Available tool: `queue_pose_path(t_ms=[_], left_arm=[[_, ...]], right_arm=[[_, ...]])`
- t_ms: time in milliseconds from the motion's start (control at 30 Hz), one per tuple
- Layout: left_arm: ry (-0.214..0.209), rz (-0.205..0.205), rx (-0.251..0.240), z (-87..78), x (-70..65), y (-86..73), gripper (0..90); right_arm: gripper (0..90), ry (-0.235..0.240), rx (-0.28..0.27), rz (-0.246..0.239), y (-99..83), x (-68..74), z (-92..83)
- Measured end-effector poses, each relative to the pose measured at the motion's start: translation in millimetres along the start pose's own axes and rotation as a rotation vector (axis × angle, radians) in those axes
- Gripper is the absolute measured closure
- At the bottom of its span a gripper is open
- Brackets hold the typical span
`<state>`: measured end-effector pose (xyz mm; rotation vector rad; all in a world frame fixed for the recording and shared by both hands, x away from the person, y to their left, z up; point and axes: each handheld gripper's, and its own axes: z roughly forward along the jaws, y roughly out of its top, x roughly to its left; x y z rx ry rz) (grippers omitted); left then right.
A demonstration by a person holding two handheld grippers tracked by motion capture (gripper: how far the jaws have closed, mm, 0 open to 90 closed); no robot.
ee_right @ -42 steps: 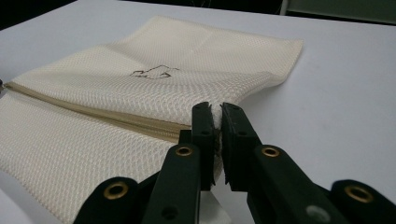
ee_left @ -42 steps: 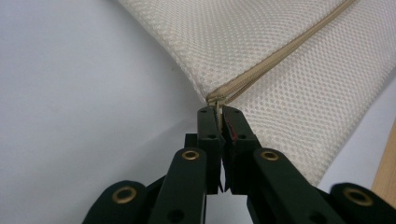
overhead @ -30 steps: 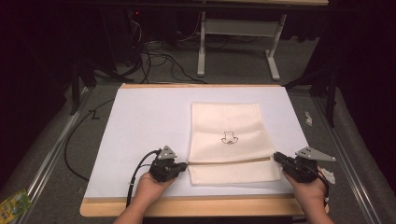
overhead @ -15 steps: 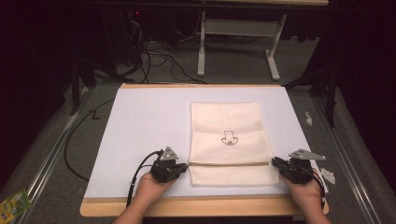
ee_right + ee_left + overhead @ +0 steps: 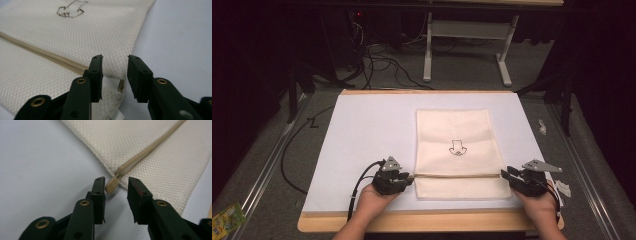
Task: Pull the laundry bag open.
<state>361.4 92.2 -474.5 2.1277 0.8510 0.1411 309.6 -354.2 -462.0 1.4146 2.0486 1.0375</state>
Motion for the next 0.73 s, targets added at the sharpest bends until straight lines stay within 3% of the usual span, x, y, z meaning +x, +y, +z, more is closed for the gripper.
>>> queue_pose_path(t_ms=[33,133,167,200,233,267,300,333,400,433,467,500,633,733], left_arm=[[0.011,-0.008,-0.028,-4.1,2.2,1.0,61.0],[0.031,-0.013,-0.071,-10.7,5.1,2.4,52.3],[0.127,0.002,-0.126,-21.1,7.0,4.7,47.6],[0.127,0.002,-0.126,-21.1,7.0,4.7,44.4],[0.240,0.056,-0.190,-36.3,7.6,7.5,39.4],[0.240,0.056,-0.190,-36.3,7.6,7.5,37.4],[0.299,0.071,-0.238,-48.8,12.1,7.2,34.4],[0.299,0.071,-0.238,-48.8,12.1,7.2,32.6],[0.322,0.025,-0.271,-60.0,23.1,3.6,28.8],[0.339,-0.017,-0.280,-65.6,32.3,0.2,25.8],[0.339,-0.017,-0.280,-65.6,32.3,0.2,24.2],[0.346,-0.045,-0.285,-67.8,38.7,-2.8,22.1],[0.352,-0.055,-0.280,-65.7,40.7,-3.0,18.9],[0.352,-0.040,-0.271,-63.1,39.5,-2.3,18.4]], right_arm=[[58.7,0.013,-0.027,0.009,2.0,1.3,-3.9],[52.6,0.022,-0.063,0.006,3.6,0.4,-7.2],[44.2,0.024,-0.095,0.004,5.7,-1.7,-11.6],[44.2,0.024,-0.095,0.004,5.7,-1.7,-11.6],[37.4,0.000,-0.135,-0.004,7.8,-6.3,-17.8],[37.4,0.000,-0.135,-0.004,7.8,-6.3,-17.8],[31.1,-0.028,-0.168,0.005,8.7,-12.9,-24.1],[31.1,-0.028,-0.168,0.005,8.7,-12.9,-24.1],[23.2,-0.061,-0.188,0.016,8.6,-22.3,-30.5],[20.9,-0.071,-0.200,0.027,7.4,-28.6,-34.5],[20.9,-0.071,-0.200,0.027,7.4,-28.6,-34.5],[17.9,-0.083,-0.211,0.033,5.9,-32.4,-36.8],[17.7,-0.093,-0.208,0.027,6.4,-30.4,-36.2],[17.7,-0.090,-0.205,0.013,7.2,-27.0,-34.7]])
